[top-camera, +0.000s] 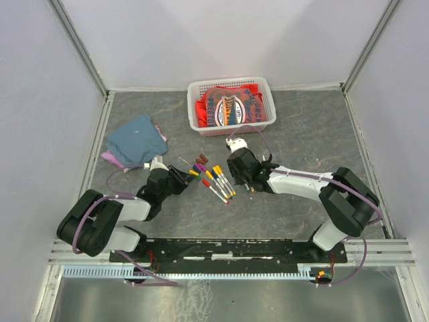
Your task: Open the pen caps
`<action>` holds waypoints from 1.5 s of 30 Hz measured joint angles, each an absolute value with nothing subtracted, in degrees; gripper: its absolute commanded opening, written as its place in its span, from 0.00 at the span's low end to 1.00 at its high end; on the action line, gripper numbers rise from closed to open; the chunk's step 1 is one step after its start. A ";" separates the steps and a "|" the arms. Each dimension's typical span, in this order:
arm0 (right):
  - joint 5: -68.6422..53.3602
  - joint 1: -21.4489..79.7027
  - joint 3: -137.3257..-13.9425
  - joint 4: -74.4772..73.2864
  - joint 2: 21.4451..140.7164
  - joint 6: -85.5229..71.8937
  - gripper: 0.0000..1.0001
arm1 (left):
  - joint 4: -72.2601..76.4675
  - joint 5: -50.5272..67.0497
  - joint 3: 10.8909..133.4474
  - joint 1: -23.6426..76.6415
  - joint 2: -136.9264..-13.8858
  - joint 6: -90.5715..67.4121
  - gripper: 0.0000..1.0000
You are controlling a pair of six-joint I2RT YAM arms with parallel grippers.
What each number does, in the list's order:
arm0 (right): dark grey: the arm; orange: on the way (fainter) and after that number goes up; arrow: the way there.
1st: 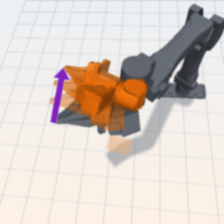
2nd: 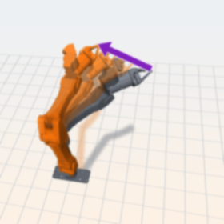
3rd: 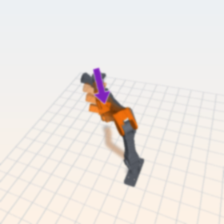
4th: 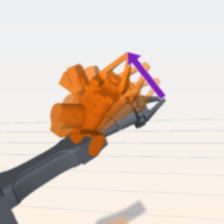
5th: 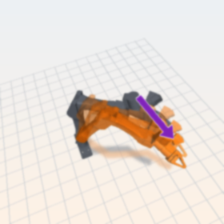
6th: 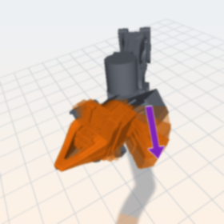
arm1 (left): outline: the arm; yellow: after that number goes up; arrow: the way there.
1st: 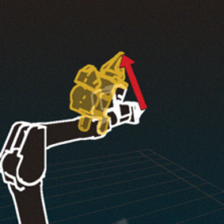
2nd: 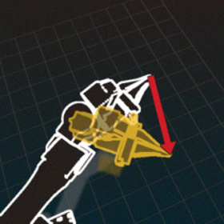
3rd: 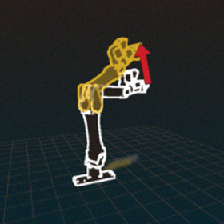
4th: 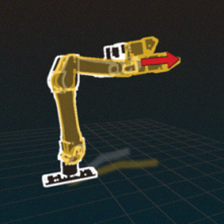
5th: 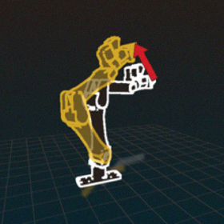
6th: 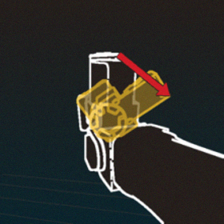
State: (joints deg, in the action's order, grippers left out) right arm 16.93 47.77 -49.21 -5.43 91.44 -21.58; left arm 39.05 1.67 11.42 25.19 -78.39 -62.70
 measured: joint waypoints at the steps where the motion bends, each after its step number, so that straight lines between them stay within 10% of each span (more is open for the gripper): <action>1: 16.97 48.05 -49.47 -5.54 91.44 -21.58 0.42 | 39.05 1.65 11.29 25.19 -78.15 -62.70 0.36; 45: 15.51 51.07 -54.96 -6.07 99.72 -21.21 0.40 | 37.82 1.85 10.85 25.19 -73.87 -62.72 0.36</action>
